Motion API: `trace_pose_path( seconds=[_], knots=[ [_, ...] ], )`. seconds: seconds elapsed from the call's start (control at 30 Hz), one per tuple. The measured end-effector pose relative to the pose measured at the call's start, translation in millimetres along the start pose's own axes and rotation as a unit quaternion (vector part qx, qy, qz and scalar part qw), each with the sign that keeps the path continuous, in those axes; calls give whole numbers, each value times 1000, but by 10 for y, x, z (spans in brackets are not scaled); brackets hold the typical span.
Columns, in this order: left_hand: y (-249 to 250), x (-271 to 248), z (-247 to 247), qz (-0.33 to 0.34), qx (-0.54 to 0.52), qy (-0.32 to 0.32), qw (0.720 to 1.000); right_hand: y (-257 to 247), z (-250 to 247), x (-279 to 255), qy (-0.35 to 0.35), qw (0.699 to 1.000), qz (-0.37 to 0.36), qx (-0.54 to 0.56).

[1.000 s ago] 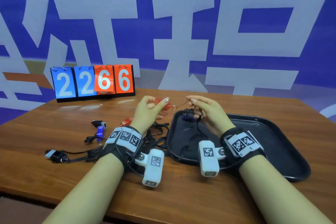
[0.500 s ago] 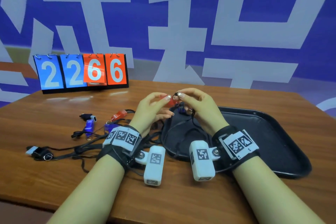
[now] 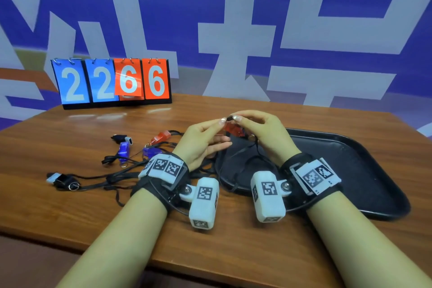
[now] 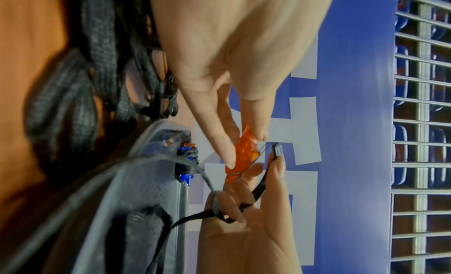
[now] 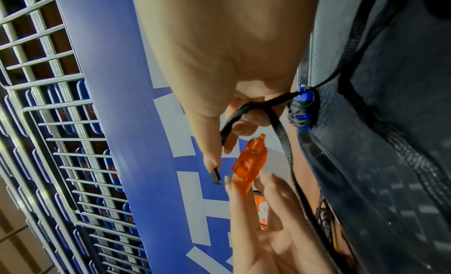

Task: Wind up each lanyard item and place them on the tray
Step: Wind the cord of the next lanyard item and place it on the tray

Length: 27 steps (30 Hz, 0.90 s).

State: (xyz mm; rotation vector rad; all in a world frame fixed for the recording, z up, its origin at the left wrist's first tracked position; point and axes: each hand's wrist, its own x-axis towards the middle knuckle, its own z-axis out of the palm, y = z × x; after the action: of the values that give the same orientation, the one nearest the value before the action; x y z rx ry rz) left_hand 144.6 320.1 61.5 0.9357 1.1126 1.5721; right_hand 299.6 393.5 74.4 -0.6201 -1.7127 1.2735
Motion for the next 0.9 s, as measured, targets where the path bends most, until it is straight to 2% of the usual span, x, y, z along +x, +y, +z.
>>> trace_pose_path(
  seconds=[0.37, 0.5, 0.6, 0.73, 0.9],
  knots=[
    [61, -42, -42, 6, 34, -34, 999, 113, 61, 42, -21, 999, -8, -34],
    [66, -61, -40, 8, 62, -30, 998, 129, 80, 50, 7, 997, 55, -60],
    [66, -69, -37, 21, 103, -33, 994, 97, 70, 27, -18, 990, 82, -116],
    [72, -43, -65, 10, 122, -35, 992, 28, 57, -9, -26, 991, 104, -85],
    [90, -65, -69, 11, 202, -89, 975, -42, 67, -45, -57, 989, 127, -47]
  ],
)
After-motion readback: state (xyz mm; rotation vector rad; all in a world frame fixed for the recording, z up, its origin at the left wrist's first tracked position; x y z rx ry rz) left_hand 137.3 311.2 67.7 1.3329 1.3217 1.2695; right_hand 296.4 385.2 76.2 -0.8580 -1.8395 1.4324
